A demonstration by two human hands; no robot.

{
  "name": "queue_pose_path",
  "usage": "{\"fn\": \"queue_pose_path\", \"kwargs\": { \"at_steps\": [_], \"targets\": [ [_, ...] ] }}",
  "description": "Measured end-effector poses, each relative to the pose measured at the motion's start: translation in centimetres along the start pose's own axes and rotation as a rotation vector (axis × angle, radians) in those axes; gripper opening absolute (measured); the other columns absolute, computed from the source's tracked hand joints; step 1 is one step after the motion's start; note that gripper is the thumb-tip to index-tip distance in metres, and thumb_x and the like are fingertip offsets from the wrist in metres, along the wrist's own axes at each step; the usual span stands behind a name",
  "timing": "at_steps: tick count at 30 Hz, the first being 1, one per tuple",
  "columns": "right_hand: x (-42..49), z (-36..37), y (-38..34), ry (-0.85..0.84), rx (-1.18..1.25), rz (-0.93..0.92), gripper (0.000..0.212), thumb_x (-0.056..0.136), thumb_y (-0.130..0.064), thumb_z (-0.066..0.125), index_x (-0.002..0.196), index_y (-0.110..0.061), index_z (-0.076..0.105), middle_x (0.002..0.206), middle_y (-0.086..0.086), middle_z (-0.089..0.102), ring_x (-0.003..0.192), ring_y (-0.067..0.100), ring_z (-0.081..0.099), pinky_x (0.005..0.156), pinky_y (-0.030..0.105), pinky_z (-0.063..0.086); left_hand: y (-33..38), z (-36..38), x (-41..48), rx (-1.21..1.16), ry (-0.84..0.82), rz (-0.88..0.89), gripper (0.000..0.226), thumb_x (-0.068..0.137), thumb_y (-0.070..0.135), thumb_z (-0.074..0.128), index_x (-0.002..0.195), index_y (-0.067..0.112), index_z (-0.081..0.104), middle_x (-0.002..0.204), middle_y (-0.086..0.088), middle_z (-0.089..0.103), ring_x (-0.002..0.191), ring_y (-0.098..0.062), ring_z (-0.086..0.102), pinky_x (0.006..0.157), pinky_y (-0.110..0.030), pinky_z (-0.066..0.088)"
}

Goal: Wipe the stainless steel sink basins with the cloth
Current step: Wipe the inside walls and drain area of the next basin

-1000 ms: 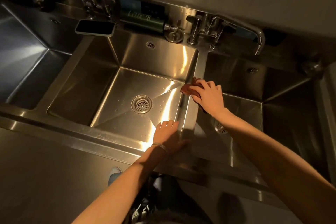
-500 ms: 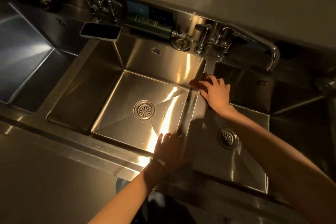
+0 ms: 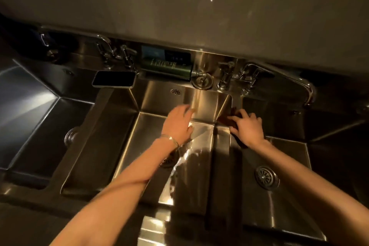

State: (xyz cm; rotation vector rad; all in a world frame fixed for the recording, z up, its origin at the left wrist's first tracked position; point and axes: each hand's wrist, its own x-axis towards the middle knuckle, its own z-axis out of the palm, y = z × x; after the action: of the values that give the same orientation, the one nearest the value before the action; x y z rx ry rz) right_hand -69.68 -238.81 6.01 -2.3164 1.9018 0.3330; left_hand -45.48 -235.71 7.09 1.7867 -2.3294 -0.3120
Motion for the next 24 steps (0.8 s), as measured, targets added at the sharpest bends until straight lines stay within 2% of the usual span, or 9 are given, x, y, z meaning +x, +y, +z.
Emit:
{"fn": "queue_pose_path", "kwargs": {
  "at_steps": [3, 7, 11, 14, 17, 24],
  "targets": [
    [-0.2, -0.7, -0.6, -0.018, 0.021, -0.013, 0.044, 0.092, -0.043, 0.051, 0.135, -0.037, 0.046, 0.134, 0.002, 0.043, 0.115, 0.029, 0.046, 0.094, 0.043, 0.039, -3.5, -2.3, 4.9, 0.092, 0.053, -0.009, 0.058, 0.087, 0.018, 0.054, 0.14, 0.01, 0.034, 0.147, -0.014, 0.031, 0.137, -0.028, 0.025, 0.112, -0.036, 0.02],
    [0.2, -2.1, -3.1, 0.065, 0.095, 0.063, 0.044, 0.09, -0.043, 0.054, 0.133, -0.039, 0.048, 0.131, 0.002, 0.046, 0.112, 0.028, 0.048, 0.089, 0.04, 0.04, -8.2, -4.1, 10.0, 0.199, 0.059, -0.008, 0.061, 0.087, 0.014, 0.058, 0.142, 0.008, 0.031, 0.148, -0.015, 0.029, 0.138, -0.031, 0.023, 0.115, -0.039, 0.02],
    [0.7, -3.0, -5.9, 0.119, 0.138, 0.048, 0.043, 0.089, -0.042, 0.056, 0.131, -0.039, 0.051, 0.132, -0.001, 0.048, 0.11, 0.026, 0.049, 0.086, 0.039, 0.039, -11.4, -4.7, 13.6, 0.246, 0.039, 0.018, 0.062, 0.089, 0.012, 0.055, 0.144, 0.009, 0.027, 0.148, -0.013, 0.03, 0.138, -0.03, 0.025, 0.115, -0.04, 0.02],
    [0.9, -3.2, -7.6, 0.122, 0.181, 0.036, 0.042, 0.088, -0.04, 0.058, 0.13, -0.038, 0.053, 0.13, -0.001, 0.05, 0.107, 0.025, 0.051, 0.084, 0.039, 0.039, -12.5, -4.5, 15.1, 0.27, 0.014, 0.056, 0.059, 0.091, 0.013, 0.053, 0.143, 0.01, 0.028, 0.147, -0.012, 0.032, 0.135, -0.029, 0.029, 0.114, -0.039, 0.02],
    [1.3, -3.0, -8.6, 0.081, 0.183, 0.044, 0.043, 0.09, -0.042, 0.053, 0.133, -0.042, 0.048, 0.134, -0.006, 0.044, 0.11, 0.021, 0.047, 0.087, 0.035, 0.036, -13.1, -4.0, 15.8, 0.26, 0.019, 0.083, 0.058, 0.09, 0.01, 0.052, 0.143, 0.009, 0.029, 0.144, -0.012, 0.035, 0.133, -0.029, 0.032, 0.113, -0.038, 0.021],
    [2.2, -3.1, -10.1, 0.065, 0.241, 0.053, 0.042, 0.092, -0.044, 0.05, 0.134, -0.043, 0.046, 0.135, -0.009, 0.042, 0.111, 0.018, 0.046, 0.091, 0.032, 0.035, -14.1, -3.1, 17.0, 0.282, 0.016, 0.115, 0.062, 0.088, 0.012, 0.054, 0.143, 0.012, 0.025, 0.143, -0.011, 0.035, 0.132, -0.029, 0.031, 0.114, -0.041, 0.021]
  ]
}}
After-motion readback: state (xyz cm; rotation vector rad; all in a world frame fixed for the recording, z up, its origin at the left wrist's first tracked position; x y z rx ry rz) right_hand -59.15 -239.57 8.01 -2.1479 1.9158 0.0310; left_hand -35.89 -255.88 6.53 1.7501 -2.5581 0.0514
